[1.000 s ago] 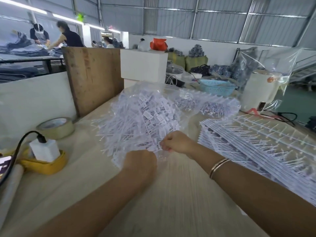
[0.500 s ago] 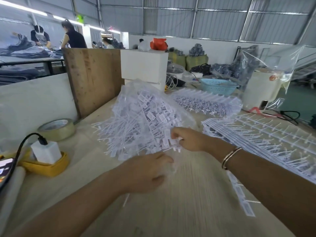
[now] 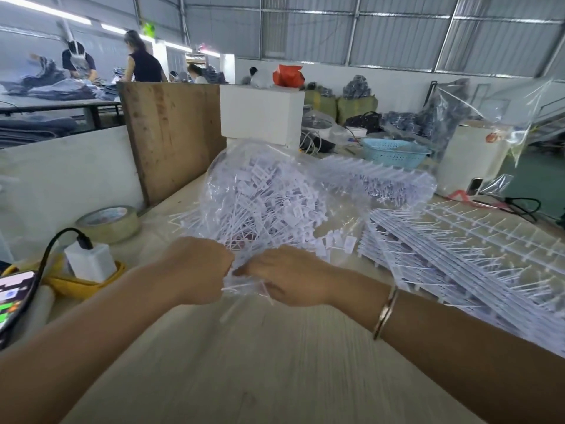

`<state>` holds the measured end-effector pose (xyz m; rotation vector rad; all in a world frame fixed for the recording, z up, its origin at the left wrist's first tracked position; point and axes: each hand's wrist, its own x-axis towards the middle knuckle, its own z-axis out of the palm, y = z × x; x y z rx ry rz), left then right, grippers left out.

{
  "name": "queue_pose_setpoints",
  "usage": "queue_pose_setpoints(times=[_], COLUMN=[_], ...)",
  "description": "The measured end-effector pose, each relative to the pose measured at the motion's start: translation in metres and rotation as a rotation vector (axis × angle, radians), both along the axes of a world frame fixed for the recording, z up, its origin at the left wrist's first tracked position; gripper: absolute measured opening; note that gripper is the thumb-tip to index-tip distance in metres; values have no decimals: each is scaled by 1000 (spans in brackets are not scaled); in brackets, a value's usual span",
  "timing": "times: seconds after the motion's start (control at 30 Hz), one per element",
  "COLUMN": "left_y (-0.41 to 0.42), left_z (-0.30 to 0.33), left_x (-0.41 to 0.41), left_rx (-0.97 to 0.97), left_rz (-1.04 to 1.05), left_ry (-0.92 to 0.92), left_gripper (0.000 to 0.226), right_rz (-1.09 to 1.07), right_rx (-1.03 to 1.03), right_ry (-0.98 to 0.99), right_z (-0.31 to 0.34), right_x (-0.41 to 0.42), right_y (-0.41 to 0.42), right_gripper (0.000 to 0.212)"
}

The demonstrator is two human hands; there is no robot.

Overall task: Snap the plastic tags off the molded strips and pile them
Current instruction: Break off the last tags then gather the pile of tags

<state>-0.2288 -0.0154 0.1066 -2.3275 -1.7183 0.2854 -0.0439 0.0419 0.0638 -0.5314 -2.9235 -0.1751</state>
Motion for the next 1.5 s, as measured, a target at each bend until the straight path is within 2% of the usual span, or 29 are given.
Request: queue_pose_setpoints(times=[0.1, 0.17, 0.23, 0.3, 0.37, 0.43, 0.5, 0.63, 0.7, 0.73, 0.8, 0.87, 0.9, 0.93, 1.0, 1.13, 1.23, 1.33, 1.43, 1.5], left_y=[-10, -18, -25, -33, -39, -43, -38, -18, -10, -6, 1, 7, 10, 12, 17, 24, 22, 18, 16, 11], left_z=[1, 4, 12, 20, 23, 19, 15, 8, 2, -2, -9, -16, -19, -23, -30, -45, -52, -56, -62, -62], left_x=[-9, -13, -9, 3, 18, 28, 26, 17, 22, 26, 37, 52, 62, 71, 88, 99, 96, 99, 105, 108], left_rx=[-142, -154, -72, -8, -68, -215, -295, -205, -118, -84, -76, -93, -85, -64, -12, 27, 62, -14, -200, -280], left_rz=[5, -135, -338, -531, -656, -593, -447, -228, -168, -160, -175, -192, -184, -156, -64, 118, 113, 75, -125, -354], left_ry=[195, 262, 195, 27, -37, -67, -99, -192, -208, -210, -245, -298, -307, -295, -240, -287, -324, -542, -814, -831], left_gripper=[36, 33, 30, 27, 16, 15, 21, 22, 24, 24, 24, 21, 20, 22, 30, 23, 20, 30, 40, 37], right_rz=[-73, -252, -392, -436, -542, -601, -551, -218, -154, -201, -456, -813, -944, -1019, -1068, -1069, -961, -823, -676, -626], right_rx=[89, 110, 45, 66, 31, 27, -37, -426, -520, -509, -418, -326, -317, -330, -350, -322, -358, -331, -289, -186], right_ry=[-197, -249, -306, -356, -372, -403, -346, -78, 76, 168, 296, 221, 117, 24, 2, 269, 392, 422, 405, 269], right_z=[4, 9, 10, 5, 2, 4, 7, 24, 36, 38, 36, 24, 16, 6, -14, -24, -15, -8, -1, 4], right_x=[-9, -8, -24, -49, -69, -77, -76, -32, 9, 30, 66, 90, 96, 97, 92, 79, 68, 51, 34, 31], right_y=[16, 30, 34, 33, 33, 33, 26, 4, -4, -3, 6, 22, 27, 31, 36, 39, 40, 41, 51, 62], right_gripper=[28, 23, 20, 23, 29, 31, 32, 45, 53, 52, 38, 19, 21, 33, 45, 35, 33, 30, 28, 34])
